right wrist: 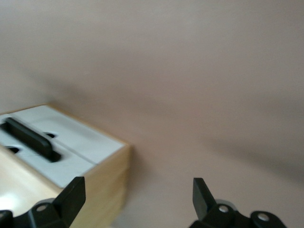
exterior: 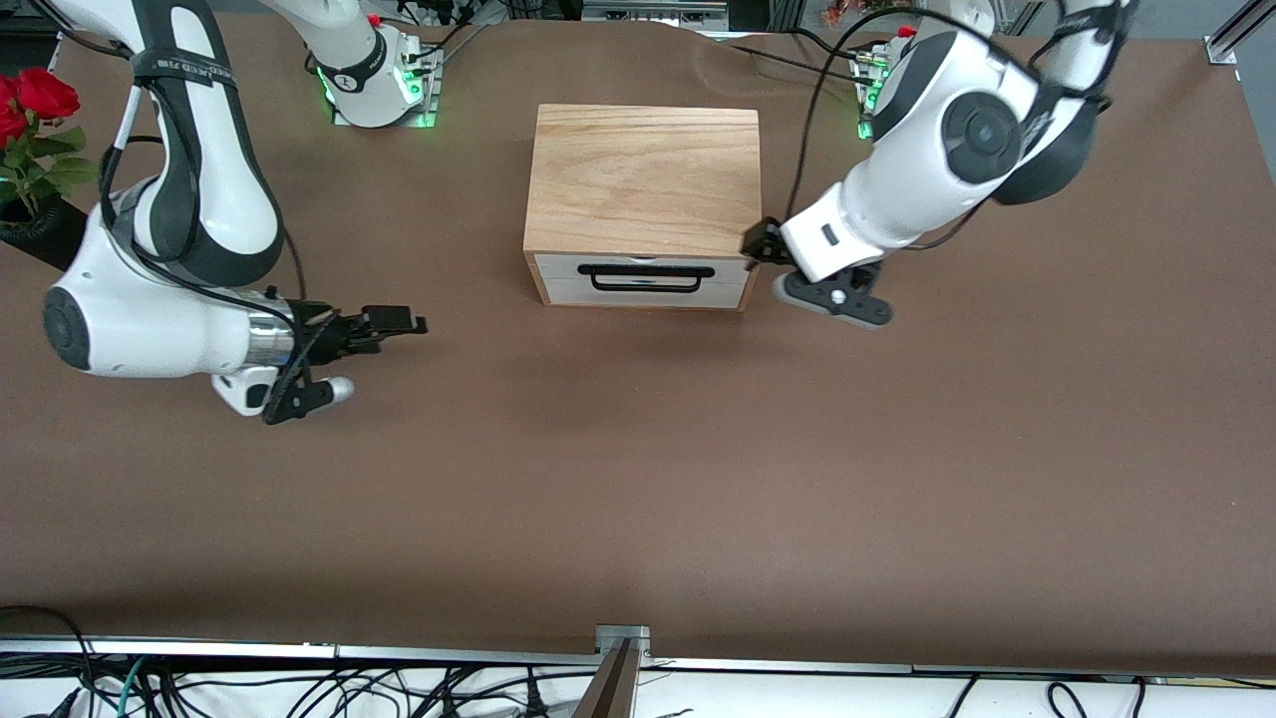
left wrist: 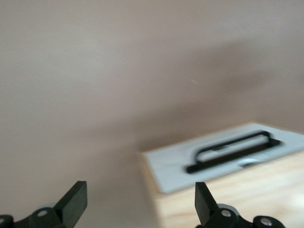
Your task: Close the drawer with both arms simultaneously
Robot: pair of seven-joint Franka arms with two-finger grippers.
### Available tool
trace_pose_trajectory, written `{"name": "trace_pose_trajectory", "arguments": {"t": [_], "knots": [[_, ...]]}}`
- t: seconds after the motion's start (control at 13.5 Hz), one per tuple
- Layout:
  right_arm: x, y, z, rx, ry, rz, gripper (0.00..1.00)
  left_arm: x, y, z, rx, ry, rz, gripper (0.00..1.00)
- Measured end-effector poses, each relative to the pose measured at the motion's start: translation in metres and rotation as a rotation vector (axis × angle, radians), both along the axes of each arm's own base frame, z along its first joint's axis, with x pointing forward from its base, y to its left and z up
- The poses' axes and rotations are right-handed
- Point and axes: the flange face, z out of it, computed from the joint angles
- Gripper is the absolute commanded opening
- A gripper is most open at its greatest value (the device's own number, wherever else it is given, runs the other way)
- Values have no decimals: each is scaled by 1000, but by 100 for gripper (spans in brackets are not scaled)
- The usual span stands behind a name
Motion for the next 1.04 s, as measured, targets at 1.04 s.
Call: {"name": "trace_pose_trajectory", "arguments": {"t": [1.04], "knots": [[-63,-52,194,-382,-149,8,100,6,264,81,178,0,164,100]]}}
